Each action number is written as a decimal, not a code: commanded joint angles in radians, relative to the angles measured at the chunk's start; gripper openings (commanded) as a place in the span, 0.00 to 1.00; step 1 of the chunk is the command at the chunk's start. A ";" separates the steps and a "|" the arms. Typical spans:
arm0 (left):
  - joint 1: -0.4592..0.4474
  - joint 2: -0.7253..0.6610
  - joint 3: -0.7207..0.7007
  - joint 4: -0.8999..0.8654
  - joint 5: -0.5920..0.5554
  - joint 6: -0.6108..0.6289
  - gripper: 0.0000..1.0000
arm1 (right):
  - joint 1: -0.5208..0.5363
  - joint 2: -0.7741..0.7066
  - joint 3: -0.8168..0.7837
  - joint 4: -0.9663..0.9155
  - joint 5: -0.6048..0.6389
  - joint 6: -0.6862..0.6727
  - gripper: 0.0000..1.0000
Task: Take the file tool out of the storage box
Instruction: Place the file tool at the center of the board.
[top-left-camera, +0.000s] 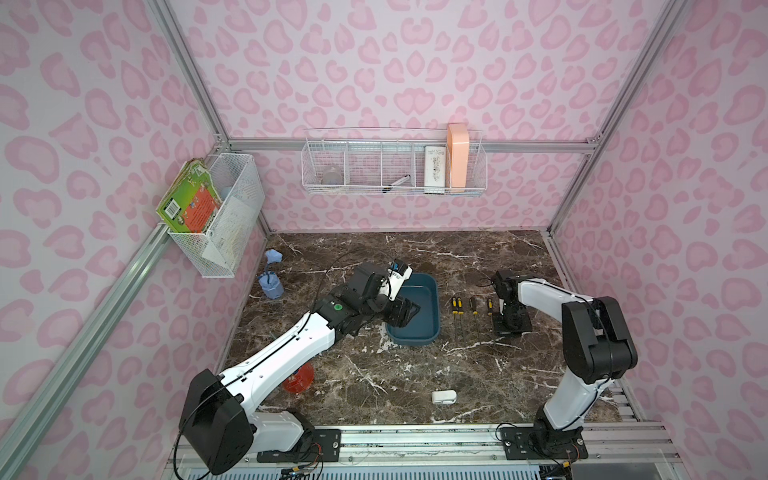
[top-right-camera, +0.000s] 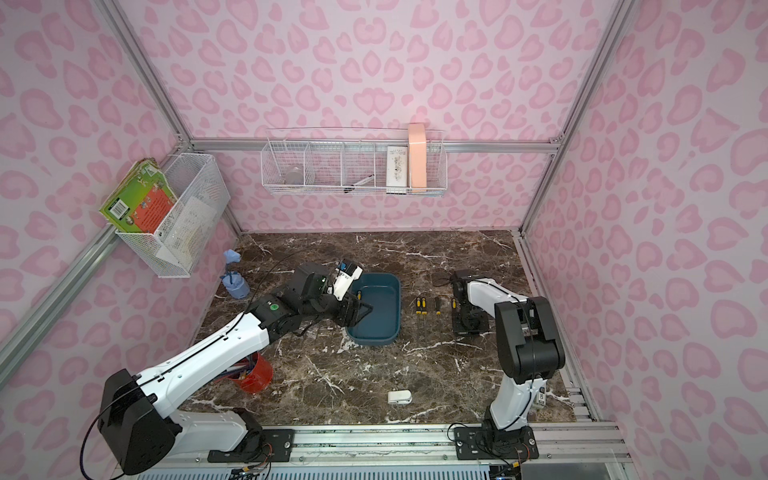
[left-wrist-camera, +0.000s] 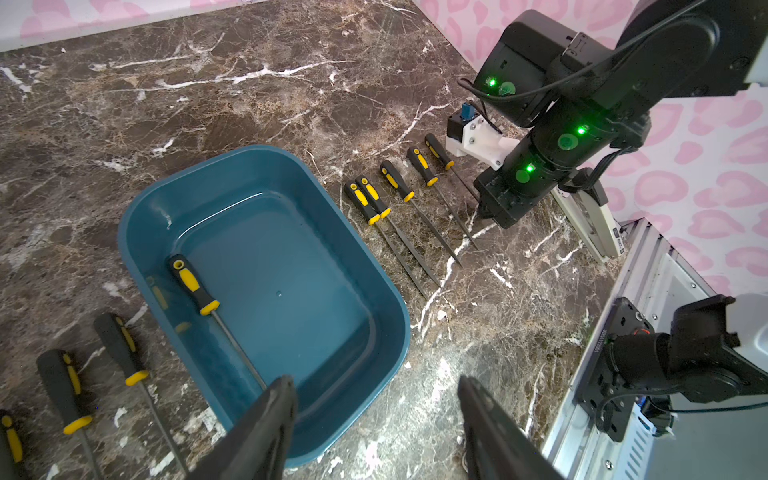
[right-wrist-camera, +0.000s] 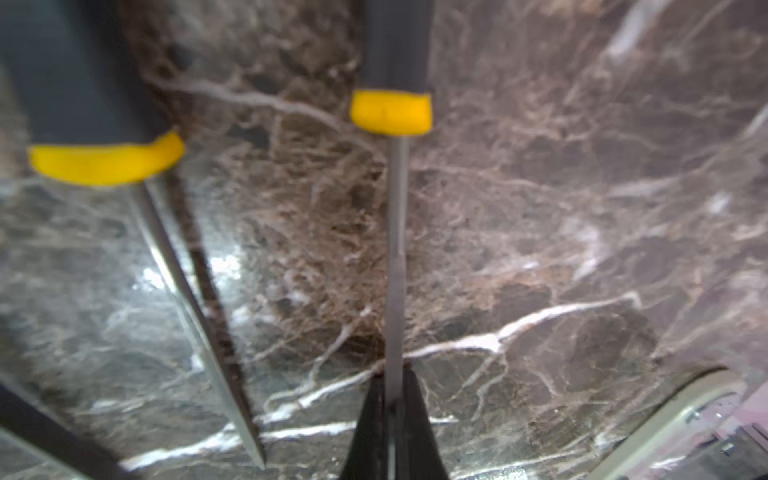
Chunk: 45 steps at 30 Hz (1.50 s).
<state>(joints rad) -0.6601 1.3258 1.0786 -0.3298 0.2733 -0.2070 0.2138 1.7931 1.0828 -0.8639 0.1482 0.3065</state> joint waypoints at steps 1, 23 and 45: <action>0.001 0.001 0.007 -0.010 0.007 0.005 0.66 | -0.002 0.008 -0.010 0.000 -0.026 -0.005 0.00; 0.001 0.022 0.020 -0.016 0.026 0.001 0.66 | -0.005 -0.003 -0.030 0.000 0.001 0.005 0.11; 0.000 0.106 0.072 -0.086 -0.023 -0.033 0.67 | 0.025 -0.029 -0.028 -0.004 0.010 0.009 0.21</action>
<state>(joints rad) -0.6605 1.4101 1.1294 -0.3756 0.2867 -0.2165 0.2302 1.7695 1.0580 -0.8497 0.2012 0.3107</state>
